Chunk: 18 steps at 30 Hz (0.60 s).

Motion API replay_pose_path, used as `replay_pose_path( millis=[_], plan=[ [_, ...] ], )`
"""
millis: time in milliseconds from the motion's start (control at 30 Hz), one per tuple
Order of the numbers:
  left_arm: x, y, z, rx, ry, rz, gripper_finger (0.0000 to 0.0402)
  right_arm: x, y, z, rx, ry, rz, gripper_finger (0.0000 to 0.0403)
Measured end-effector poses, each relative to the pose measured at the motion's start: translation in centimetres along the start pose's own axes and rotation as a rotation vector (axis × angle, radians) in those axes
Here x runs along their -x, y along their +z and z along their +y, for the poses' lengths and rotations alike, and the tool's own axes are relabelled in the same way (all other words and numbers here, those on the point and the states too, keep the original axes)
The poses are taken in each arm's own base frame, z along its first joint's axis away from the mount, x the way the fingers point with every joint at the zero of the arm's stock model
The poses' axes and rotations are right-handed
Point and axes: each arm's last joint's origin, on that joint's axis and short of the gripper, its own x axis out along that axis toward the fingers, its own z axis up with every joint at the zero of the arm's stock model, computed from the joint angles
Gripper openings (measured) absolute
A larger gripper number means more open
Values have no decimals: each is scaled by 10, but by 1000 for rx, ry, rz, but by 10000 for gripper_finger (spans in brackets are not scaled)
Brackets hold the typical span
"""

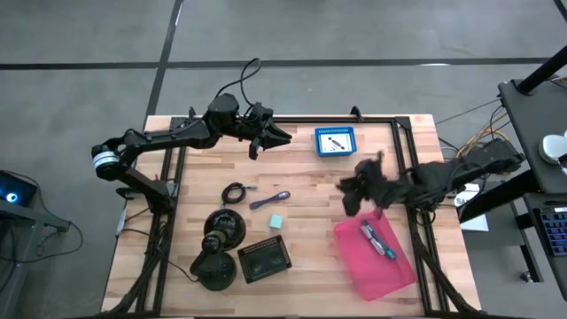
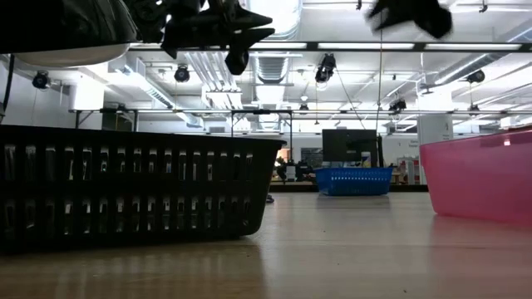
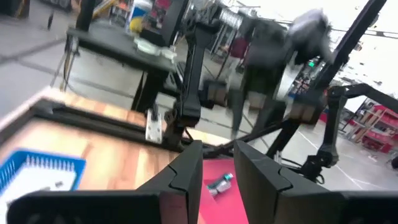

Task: Pick and place items into bin
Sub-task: Put the black charger cable into the pink bin

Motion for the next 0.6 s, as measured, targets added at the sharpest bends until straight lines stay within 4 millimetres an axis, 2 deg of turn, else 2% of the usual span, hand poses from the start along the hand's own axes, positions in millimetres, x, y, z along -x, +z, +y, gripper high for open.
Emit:
replay_pose_path(
  millis=[167,300,433,600],
  plan=[
    [0,-2,1,30,7,19,76,46,50,1,122,69,-296,95],
    [0,-2,1,30,8,19,76,82,76,-4,233,293,-496,95],
    [0,-2,1,48,17,15,76,102,80,-19,322,536,-602,91],
    [0,-2,3,116,65,-7,76,103,65,-43,342,570,-584,81]
  ],
)
